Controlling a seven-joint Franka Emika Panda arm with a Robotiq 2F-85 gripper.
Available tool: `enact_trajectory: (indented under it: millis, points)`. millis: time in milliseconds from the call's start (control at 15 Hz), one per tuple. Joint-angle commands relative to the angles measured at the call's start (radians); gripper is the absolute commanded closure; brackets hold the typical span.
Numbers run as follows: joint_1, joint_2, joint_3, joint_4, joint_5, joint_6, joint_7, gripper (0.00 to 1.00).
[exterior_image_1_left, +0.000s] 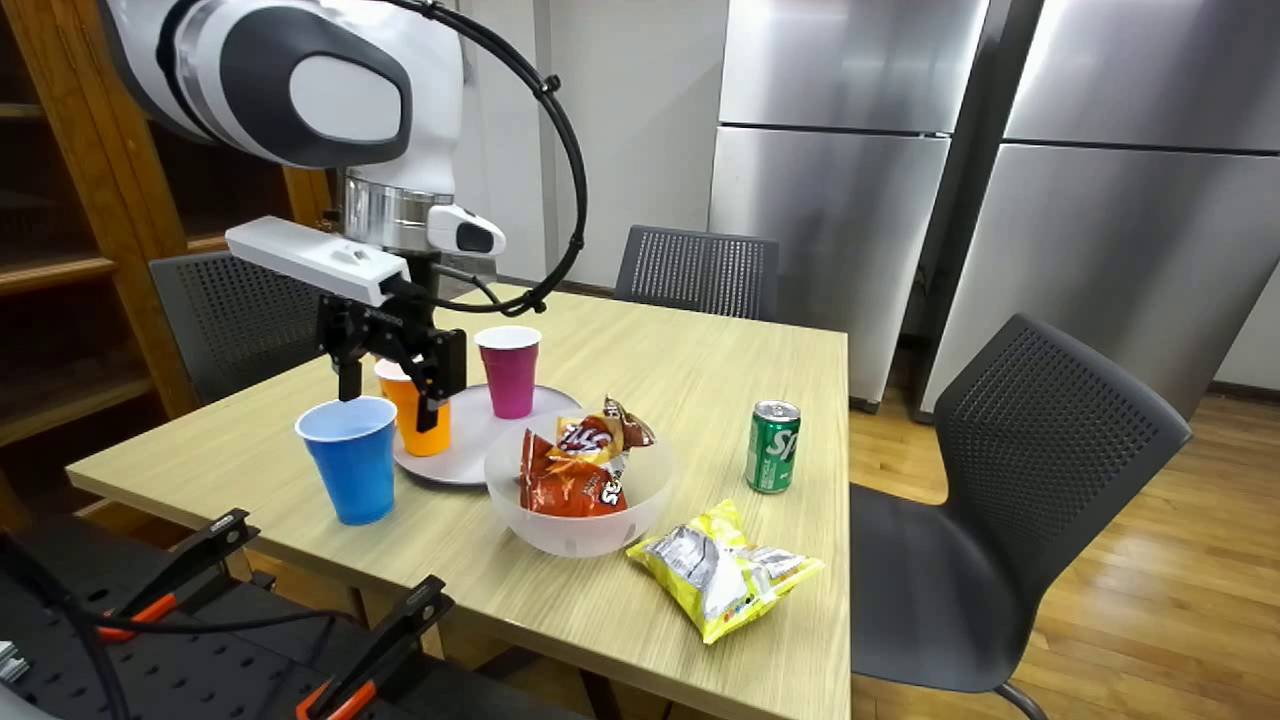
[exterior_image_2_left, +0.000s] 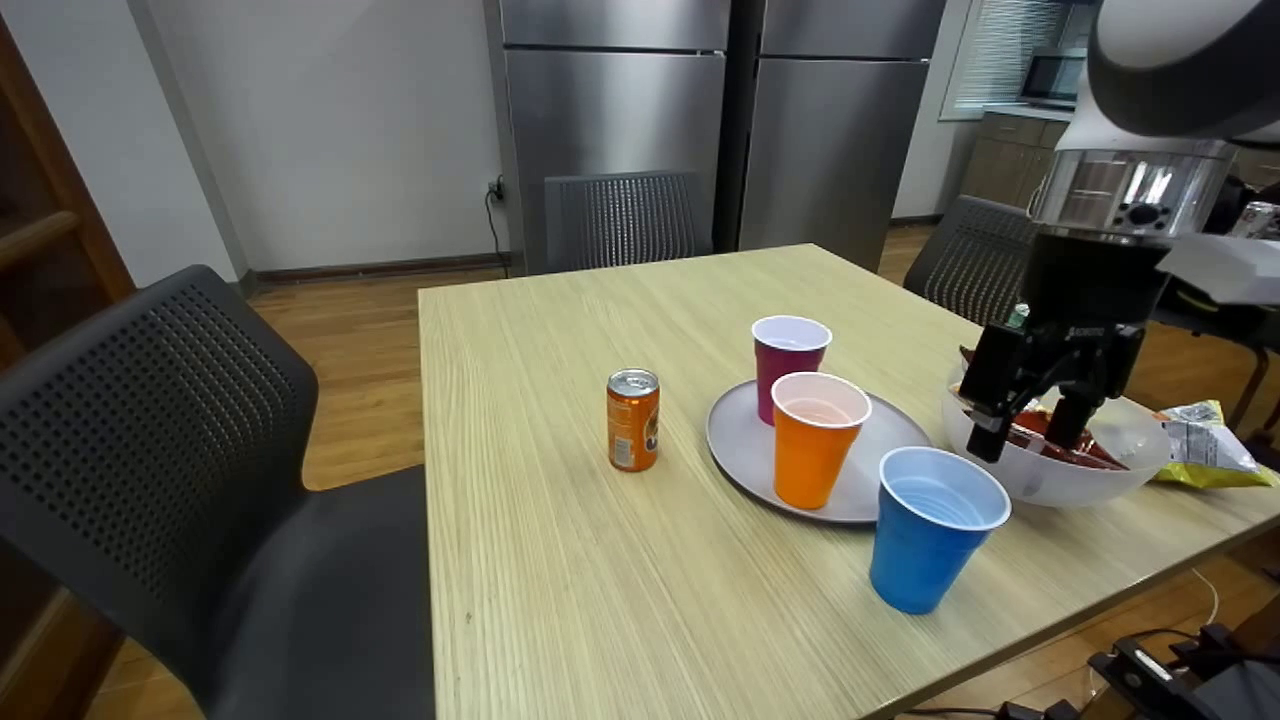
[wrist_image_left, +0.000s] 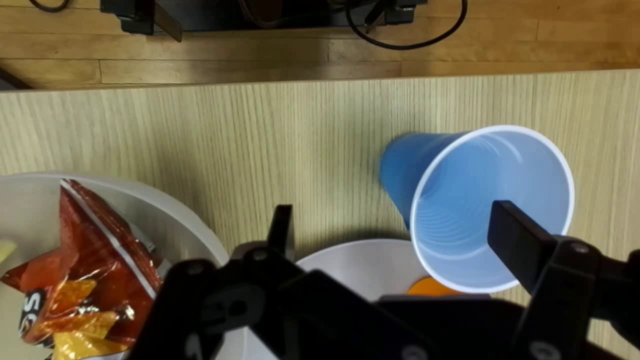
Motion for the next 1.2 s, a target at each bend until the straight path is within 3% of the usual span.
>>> enact_trajectory:
  millis: [0,400,467,533,1133]
  points:
    - [0.008,0.036,0.002,0.001,-0.045,-0.022,0.005,0.0]
    - [0.018,0.091,0.025,0.001,-0.053,-0.011,0.012,0.0]
    - [0.02,0.095,0.03,0.001,-0.051,-0.01,0.012,0.25]
    - [0.021,0.098,0.035,0.002,-0.049,-0.011,0.011,0.26]
    - [0.019,0.112,0.061,0.015,-0.012,-0.01,-0.01,0.97]
